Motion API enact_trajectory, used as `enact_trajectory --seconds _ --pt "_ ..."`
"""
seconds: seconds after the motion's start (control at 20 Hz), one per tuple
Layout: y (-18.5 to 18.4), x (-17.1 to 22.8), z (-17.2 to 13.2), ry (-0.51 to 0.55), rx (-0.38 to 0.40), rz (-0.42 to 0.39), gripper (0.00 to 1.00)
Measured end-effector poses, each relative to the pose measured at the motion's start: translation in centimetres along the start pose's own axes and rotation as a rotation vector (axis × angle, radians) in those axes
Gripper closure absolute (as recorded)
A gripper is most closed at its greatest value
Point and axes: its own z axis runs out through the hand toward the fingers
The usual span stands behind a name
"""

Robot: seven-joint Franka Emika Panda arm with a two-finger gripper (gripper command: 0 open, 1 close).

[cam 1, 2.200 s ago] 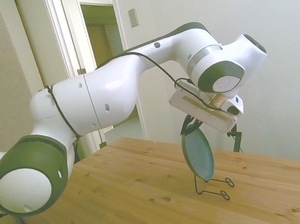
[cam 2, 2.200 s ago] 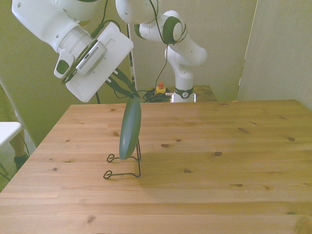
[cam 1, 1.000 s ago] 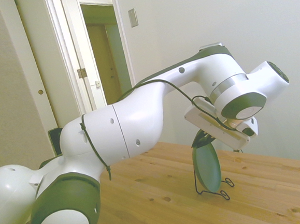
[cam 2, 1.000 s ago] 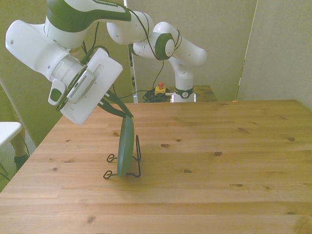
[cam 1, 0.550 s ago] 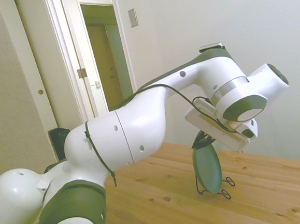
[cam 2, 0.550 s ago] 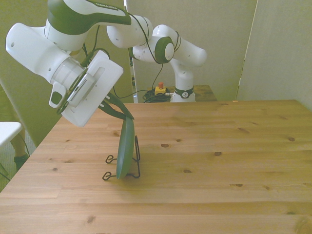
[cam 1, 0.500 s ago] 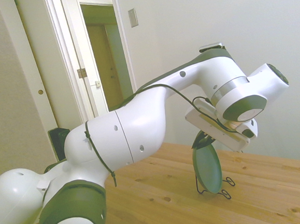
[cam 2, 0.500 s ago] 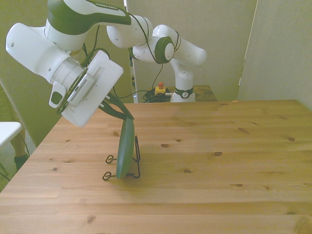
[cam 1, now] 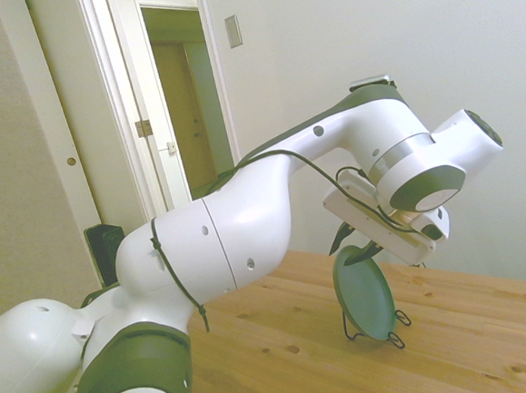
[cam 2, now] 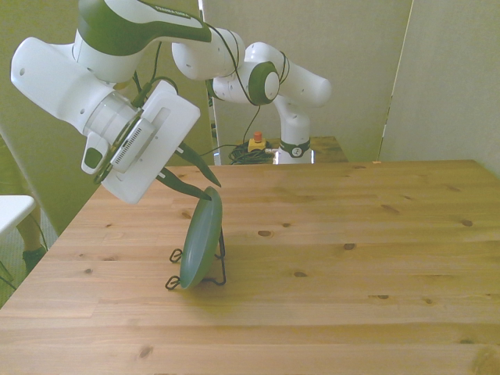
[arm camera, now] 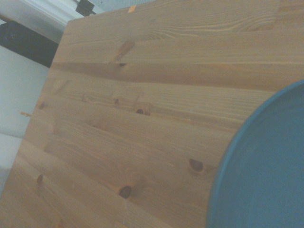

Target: Load the plate

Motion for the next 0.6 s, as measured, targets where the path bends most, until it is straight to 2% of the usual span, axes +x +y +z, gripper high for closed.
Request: enact_trajectory --seconds 0.15,0.35,0.6 --pt "-1.6 -1.7 -3.6 0.102 -0.057 0.03 0.0" --pt "-4.7 -5.8 -9.4 0.263 -0.171 0.079 0.0" --pt "-8.4 -10.2 -12.9 0.36 -0.282 0.099 0.0"
